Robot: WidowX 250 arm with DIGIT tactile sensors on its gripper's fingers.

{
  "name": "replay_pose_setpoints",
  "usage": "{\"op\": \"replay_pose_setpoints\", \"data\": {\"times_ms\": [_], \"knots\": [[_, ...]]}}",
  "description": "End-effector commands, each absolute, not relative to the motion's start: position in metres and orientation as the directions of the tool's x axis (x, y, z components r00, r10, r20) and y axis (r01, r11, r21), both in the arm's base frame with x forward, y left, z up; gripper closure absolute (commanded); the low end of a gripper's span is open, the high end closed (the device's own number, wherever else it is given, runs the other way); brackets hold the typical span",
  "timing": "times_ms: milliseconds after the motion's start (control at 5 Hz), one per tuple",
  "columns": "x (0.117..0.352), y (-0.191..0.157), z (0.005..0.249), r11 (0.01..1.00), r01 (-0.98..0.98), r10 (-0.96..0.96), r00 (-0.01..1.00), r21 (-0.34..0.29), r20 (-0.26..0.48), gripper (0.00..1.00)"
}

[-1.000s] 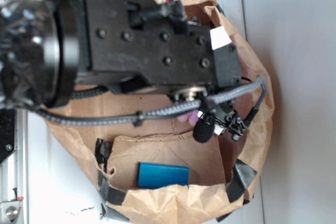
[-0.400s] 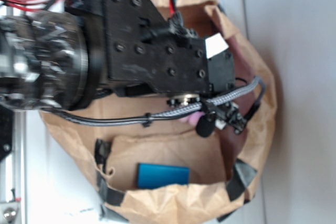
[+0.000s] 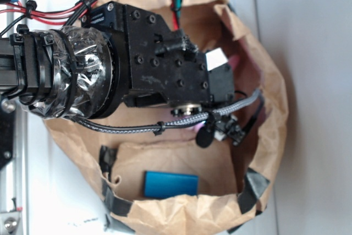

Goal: Grab the pink bunny.

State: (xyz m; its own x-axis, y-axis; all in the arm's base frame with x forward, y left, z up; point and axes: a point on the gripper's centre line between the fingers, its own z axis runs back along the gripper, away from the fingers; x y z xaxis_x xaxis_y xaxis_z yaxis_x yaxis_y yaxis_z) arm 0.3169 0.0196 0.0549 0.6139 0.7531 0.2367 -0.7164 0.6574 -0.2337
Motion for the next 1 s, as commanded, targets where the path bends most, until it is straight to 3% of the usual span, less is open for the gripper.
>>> {"op": "replay_pose_setpoints", "data": {"times_ms": [0, 400, 800], "knots": [[0.273, -0.042, 0.073, 0.661, -0.691, 0.75, 0.616, -0.293, 0.241, 0.0], [0.294, -0.032, 0.09, 0.623, -0.713, 0.783, 0.565, -0.322, 0.262, 0.0], [0.294, -0.032, 0.09, 0.623, -0.713, 0.783, 0.565, -0.322, 0.262, 0.0]]}}
